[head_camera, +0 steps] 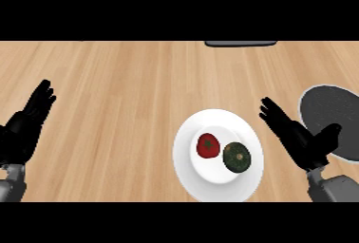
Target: Pick the tomato from the plate and place it in the pan
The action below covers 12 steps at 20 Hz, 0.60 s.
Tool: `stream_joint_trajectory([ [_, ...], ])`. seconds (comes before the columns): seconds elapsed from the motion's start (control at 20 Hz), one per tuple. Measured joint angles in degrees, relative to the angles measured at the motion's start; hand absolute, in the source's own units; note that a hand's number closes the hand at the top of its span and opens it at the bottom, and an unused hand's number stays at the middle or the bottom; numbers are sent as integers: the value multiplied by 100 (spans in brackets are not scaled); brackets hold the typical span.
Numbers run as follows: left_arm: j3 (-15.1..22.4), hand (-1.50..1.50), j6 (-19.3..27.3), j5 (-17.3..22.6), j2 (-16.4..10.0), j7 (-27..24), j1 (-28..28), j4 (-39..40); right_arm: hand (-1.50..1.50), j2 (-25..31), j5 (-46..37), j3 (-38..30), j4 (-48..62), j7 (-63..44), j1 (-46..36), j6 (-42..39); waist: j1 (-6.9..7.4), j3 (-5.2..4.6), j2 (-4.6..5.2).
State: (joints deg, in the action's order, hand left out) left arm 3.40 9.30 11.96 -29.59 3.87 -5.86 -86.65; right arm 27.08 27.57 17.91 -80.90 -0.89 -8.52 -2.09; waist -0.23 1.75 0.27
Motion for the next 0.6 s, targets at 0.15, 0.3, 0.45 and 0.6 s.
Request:
stream_joint_trajectory([
  [0.15, 209, 0, -132, 106, 195, 169, -107, -104, 150, -121, -529, 265, -49, 33, -522, 165, 81, -92, -6],
  [0.3, 540, 0, -314, 357, 621, 271, -156, -147, 150, -79, -1334, 670, -211, 33, -1355, 260, 252, -161, -7],
  [0.45, 765, 0, -482, 589, 903, 386, -85, -112, -150, 472, -2571, 946, -264, 129, -1963, 534, 270, -243, -76],
  [0.6, 950, 0, -538, 775, 1224, 498, -77, -84, -150, 196, -3582, 1277, -190, 400, -2242, 1270, 236, -212, -39],
])
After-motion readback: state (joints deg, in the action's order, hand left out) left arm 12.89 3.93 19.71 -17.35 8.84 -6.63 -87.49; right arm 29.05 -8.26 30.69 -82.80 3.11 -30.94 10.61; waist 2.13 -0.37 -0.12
